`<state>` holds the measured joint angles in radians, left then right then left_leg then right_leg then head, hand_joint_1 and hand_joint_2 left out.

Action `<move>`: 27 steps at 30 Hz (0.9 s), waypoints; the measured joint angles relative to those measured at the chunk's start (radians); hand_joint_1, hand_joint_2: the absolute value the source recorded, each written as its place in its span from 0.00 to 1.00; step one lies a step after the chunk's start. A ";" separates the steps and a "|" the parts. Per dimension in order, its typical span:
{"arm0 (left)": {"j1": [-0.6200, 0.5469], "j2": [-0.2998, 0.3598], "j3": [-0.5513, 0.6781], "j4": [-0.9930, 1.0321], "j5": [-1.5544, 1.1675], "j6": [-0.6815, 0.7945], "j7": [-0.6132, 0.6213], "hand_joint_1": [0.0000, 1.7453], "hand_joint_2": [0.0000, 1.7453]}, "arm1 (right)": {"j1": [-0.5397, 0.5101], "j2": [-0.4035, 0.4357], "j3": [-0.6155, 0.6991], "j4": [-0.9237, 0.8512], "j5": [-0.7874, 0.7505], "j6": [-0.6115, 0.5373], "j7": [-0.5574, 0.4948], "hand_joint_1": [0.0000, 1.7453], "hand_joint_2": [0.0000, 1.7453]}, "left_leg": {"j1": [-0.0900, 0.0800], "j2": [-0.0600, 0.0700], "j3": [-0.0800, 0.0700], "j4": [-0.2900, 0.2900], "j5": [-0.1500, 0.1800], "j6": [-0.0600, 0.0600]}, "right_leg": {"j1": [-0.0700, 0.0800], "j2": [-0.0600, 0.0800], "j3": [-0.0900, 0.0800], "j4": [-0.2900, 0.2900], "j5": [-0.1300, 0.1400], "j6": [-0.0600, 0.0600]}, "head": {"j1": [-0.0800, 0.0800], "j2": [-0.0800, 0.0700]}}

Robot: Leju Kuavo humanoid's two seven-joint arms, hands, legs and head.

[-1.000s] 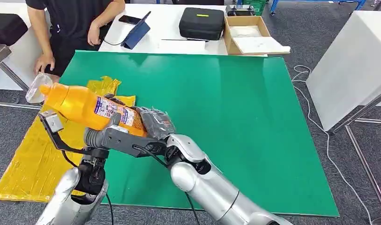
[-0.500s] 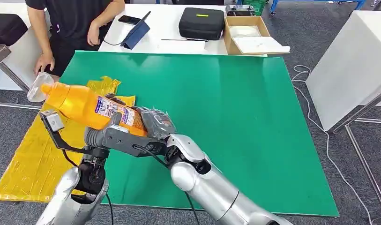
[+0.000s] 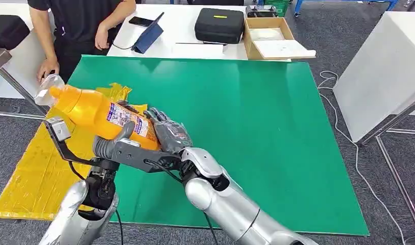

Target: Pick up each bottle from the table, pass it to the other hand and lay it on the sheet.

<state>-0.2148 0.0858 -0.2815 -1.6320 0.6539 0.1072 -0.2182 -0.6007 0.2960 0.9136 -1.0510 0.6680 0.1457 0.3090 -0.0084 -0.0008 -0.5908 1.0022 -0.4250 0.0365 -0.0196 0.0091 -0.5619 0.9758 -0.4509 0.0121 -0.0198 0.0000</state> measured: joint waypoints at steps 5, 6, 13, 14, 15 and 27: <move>0.000 0.000 0.000 0.000 0.000 0.000 0.000 1.00 1.00 | 0.000 0.000 0.000 0.000 0.000 0.000 0.002 0.00 0.00 | 0.000 0.000 0.000 0.000 0.000 0.000 | 0.000 0.000 0.000 0.000 0.000 0.000 | 0.000 0.000; 0.000 0.000 0.000 0.000 0.000 0.000 0.000 1.00 1.00 | 0.000 0.000 0.000 0.000 0.000 0.000 0.004 0.00 0.00 | 0.000 0.000 0.000 0.000 0.000 0.000 | 0.000 0.000 0.000 0.000 0.000 0.000 | 0.000 0.000; 0.000 0.000 0.003 0.000 -0.006 -0.003 0.002 1.00 1.00 | 0.019 -0.013 -0.001 -0.025 0.026 -0.015 0.034 0.00 0.00 | 0.000 0.000 0.000 0.000 0.000 0.000 | 0.000 0.000 0.000 0.000 0.000 0.000 | 0.000 0.000; 0.001 0.000 0.005 0.000 -0.008 -0.012 -0.001 1.00 1.00 | 0.041 -0.019 -0.007 -0.050 0.050 -0.023 0.052 0.00 0.00 | 0.000 -0.001 0.000 0.000 0.000 0.000 | 0.000 0.000 0.000 0.000 0.000 0.000 | 0.000 0.000; 0.003 0.001 0.011 0.000 -0.009 -0.023 -0.007 1.00 1.00 | 0.062 -0.031 -0.018 -0.081 0.071 -0.029 0.066 0.00 0.00 | 0.000 -0.001 0.000 0.000 0.000 0.000 | 0.000 0.000 0.000 0.000 0.000 0.000 | 0.000 0.000; 0.063 0.043 0.133 -0.037 -0.016 -0.076 -0.027 1.00 1.00 | 0.288 -0.205 -0.205 -0.436 0.172 -0.054 -0.005 0.00 0.00 | 0.000 -0.003 -0.002 0.000 0.000 0.000 | 0.000 0.000 0.001 0.000 0.000 0.000 | 0.000 0.000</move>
<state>-0.1521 0.1290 -0.1484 -1.6690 0.6382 0.0316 -0.2449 -0.3128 0.0915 0.7084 -1.4867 0.8404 0.0919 0.3040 -0.0085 -0.0040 -0.5925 1.0022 -0.4251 0.0366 -0.0201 0.0087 -0.5613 0.9755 -0.4510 0.0121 -0.0198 0.0000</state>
